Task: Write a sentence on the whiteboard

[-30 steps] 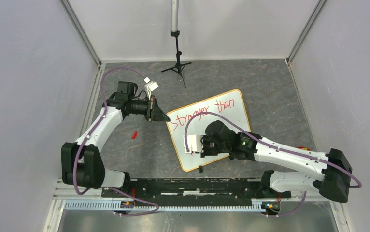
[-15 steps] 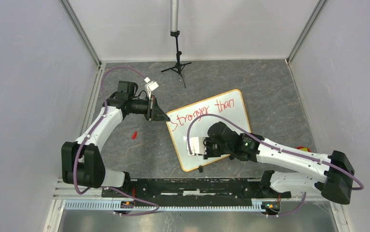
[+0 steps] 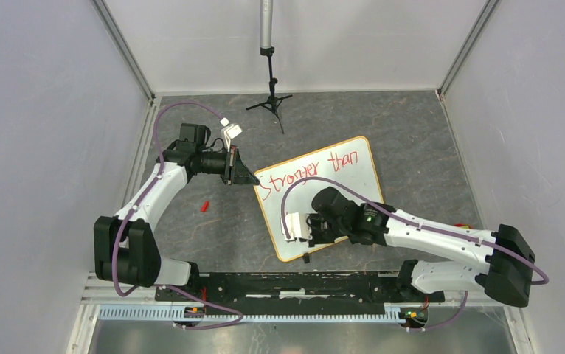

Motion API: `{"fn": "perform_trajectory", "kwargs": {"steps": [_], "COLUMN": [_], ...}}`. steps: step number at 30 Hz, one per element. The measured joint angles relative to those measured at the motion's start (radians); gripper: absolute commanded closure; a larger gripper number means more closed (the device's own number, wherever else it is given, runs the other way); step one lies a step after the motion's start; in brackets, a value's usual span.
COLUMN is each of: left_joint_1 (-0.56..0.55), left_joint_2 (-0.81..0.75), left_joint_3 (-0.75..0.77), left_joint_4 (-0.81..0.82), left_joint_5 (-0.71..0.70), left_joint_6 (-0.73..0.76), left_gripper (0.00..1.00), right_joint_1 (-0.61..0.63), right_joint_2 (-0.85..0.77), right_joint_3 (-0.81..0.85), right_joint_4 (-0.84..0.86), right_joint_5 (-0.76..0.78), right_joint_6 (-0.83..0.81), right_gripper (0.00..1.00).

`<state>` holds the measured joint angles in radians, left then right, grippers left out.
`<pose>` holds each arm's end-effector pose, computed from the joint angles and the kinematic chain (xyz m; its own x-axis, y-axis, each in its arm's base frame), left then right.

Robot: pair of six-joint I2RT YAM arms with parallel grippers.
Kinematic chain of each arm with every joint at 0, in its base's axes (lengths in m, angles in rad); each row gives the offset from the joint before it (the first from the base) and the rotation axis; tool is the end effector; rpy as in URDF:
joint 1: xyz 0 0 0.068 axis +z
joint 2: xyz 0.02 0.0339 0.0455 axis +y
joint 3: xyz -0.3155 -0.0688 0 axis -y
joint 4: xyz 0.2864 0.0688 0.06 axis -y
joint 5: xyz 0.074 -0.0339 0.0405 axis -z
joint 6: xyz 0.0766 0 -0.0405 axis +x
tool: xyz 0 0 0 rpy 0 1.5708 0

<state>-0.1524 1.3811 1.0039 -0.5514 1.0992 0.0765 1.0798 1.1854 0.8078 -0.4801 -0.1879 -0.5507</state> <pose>0.3000 -0.1151 0.2865 -0.7436 0.1493 -0.6517 0.6551 0.3577 -0.6655 0.1229 0.2602 0.2432 0.1796 -0.7544 -0.6314 -0.9740 -0.0461 -0.2219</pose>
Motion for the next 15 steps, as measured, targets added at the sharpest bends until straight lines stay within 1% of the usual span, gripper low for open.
{"fn": "perform_trajectory", "kwargs": {"steps": [6,12,15], "left_joint_1": [0.000,0.000,0.000], "left_joint_2": [0.000,0.000,0.000], "left_joint_3": [0.000,0.001,0.001], "left_joint_4": [-0.002,-0.007,-0.008], "left_joint_5": [0.001,0.002,0.002], "left_joint_6": [0.000,0.000,0.000], "left_gripper": [0.98,0.98,0.98], "right_joint_1": [-0.005,-0.047,-0.057], "right_joint_2": [-0.036,-0.116,-0.124], "right_joint_3": [0.000,-0.010,-0.022], "right_joint_4": [-0.006,-0.006,-0.007], "right_joint_5": [-0.001,0.004,0.006], "right_joint_6": [0.003,0.007,0.009], "right_gripper": [1.00,1.00,1.00]}}
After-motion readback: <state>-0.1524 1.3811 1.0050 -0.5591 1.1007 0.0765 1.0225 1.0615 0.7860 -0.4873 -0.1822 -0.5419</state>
